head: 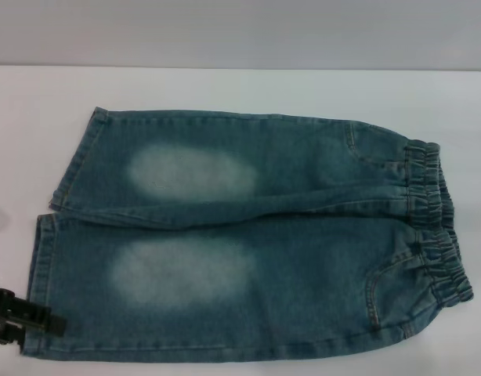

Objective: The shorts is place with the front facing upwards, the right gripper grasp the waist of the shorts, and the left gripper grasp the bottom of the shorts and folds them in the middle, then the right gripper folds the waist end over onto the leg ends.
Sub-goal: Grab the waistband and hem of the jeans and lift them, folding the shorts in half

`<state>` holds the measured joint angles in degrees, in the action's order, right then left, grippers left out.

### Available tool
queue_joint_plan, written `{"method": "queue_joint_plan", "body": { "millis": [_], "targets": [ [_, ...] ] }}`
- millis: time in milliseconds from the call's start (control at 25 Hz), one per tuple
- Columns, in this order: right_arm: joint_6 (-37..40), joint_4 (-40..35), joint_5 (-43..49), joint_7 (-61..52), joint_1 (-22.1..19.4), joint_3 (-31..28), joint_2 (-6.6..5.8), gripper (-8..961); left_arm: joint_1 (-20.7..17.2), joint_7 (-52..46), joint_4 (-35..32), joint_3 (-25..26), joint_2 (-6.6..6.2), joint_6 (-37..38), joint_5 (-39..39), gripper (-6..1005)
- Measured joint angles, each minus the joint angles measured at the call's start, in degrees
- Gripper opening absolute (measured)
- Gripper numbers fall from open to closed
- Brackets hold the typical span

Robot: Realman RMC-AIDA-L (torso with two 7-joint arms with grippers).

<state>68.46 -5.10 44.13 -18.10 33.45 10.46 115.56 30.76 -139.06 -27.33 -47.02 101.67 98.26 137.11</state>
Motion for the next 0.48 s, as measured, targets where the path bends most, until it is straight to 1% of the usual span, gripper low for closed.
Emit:
{"method": "queue_joint_plan", "body": {
  "millis": [40,240,480],
  "targets": [
    [0.0,0.0,0.0,0.0,0.0,0.0,0.0,500,0.0,0.0,0.0,0.0,0.0,0.0,0.0,760],
    [0.0,-0.1,-0.1,0.0,-0.1,0.0,0.0,500,0.5,-0.2,0.0,0.0,0.23,-0.1,2.4,667],
    [0.0,-0.1,-0.2,0.0,-0.2,0.0,0.0,500,1.0,-0.1,-0.1,0.0,0.41,0.0,3.2,555]
  ]
}}
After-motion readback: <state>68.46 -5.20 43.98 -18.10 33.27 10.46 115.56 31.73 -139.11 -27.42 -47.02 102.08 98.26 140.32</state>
